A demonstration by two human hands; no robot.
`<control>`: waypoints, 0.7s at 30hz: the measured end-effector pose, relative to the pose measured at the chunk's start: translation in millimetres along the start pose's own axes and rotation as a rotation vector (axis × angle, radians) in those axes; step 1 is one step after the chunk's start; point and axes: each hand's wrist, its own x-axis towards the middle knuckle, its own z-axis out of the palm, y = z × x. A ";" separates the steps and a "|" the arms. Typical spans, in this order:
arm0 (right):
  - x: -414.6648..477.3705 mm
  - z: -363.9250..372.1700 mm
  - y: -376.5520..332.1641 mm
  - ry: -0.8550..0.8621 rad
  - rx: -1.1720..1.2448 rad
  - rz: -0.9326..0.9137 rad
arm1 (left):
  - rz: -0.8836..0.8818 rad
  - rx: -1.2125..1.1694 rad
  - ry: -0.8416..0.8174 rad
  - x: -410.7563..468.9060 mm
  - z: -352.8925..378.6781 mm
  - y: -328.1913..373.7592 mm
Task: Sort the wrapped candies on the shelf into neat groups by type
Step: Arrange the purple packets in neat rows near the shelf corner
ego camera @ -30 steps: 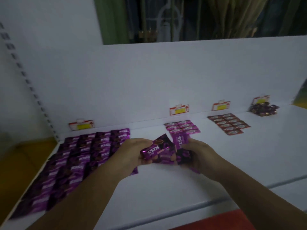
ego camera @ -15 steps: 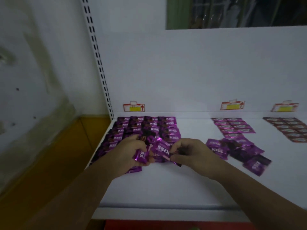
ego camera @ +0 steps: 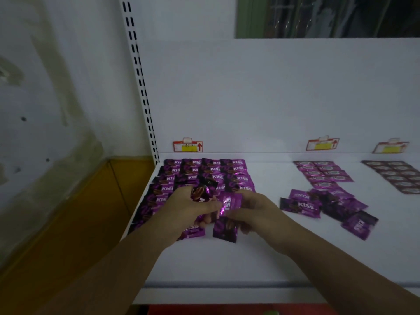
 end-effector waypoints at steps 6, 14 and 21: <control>0.7 -0.5 2.7 0.118 0.195 0.081 | -0.025 0.130 -0.110 -5.7 -13.0 1.6; -5.3 -4.3 -3.4 0.120 -0.797 -0.593 | -0.072 0.088 -0.061 -2.6 -27.3 8.2; 1.1 -8.5 4.5 0.243 -0.961 -0.443 | 0.153 0.430 0.081 -7.5 -44.4 -1.5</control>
